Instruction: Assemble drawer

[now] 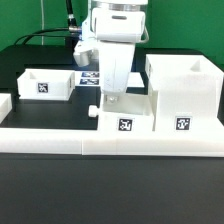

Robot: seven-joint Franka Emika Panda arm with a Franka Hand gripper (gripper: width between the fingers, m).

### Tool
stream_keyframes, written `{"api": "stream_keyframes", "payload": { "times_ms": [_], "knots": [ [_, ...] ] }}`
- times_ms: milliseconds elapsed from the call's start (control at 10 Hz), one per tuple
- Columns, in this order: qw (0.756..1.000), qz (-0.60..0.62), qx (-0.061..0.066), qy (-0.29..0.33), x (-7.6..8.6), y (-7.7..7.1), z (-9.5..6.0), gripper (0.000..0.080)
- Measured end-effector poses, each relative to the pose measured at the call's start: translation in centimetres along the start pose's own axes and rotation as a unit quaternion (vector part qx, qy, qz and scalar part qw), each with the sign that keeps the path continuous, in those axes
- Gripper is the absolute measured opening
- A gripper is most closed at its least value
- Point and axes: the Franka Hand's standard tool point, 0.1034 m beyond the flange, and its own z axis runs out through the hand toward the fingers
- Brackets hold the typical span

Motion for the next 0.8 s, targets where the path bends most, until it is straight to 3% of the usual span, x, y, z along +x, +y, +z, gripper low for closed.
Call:
{"api": "stream_keyframes", "payload": {
  "times_ms": [600, 800],
  "knots": [
    [1.0, -0.005, 0.007, 0.0, 0.86, -0.63, 0.05, 0.0047],
    [1.0, -0.002, 0.003, 0.002, 0.82, -0.83, 0.25, 0.0046]
  ]
}}
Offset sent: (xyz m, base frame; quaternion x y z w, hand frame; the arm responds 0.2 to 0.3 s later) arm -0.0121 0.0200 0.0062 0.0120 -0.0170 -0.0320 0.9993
